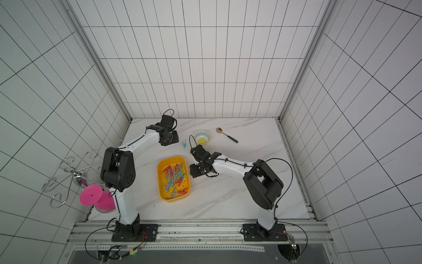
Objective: Put the clothespins into the storage box
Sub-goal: Move the storage box to the center of the board, then pick up the clothespin from the center of the board.
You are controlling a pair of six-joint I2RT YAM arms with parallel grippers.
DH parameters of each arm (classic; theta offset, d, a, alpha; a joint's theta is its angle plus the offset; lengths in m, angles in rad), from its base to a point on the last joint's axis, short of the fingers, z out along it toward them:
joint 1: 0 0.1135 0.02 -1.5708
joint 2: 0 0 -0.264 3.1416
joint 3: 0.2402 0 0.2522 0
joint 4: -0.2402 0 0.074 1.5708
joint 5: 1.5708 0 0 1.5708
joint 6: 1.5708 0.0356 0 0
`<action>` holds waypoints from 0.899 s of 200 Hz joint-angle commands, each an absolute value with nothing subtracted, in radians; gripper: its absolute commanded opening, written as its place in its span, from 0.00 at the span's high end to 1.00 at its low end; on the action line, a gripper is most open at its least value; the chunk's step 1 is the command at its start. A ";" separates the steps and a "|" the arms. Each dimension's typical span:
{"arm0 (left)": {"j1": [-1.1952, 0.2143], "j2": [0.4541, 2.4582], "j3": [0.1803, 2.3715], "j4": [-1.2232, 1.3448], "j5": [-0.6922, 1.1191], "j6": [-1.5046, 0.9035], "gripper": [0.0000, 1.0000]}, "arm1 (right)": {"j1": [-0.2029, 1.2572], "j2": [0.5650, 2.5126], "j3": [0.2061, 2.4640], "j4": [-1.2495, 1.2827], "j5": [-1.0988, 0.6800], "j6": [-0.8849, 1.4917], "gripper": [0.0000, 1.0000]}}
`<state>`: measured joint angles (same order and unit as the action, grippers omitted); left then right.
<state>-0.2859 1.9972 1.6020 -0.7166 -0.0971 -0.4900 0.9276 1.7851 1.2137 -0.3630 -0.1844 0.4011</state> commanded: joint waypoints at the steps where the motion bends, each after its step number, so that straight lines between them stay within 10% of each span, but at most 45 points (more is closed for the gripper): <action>1: -0.284 2.056 1.653 -0.720 -0.056 -0.419 0.50 | 0.861 1.661 1.146 -0.394 -0.118 0.420 0.51; 180: -0.302 2.345 1.894 -0.729 -0.029 -0.412 0.69 | 0.730 1.597 1.094 -0.410 -0.166 0.339 0.50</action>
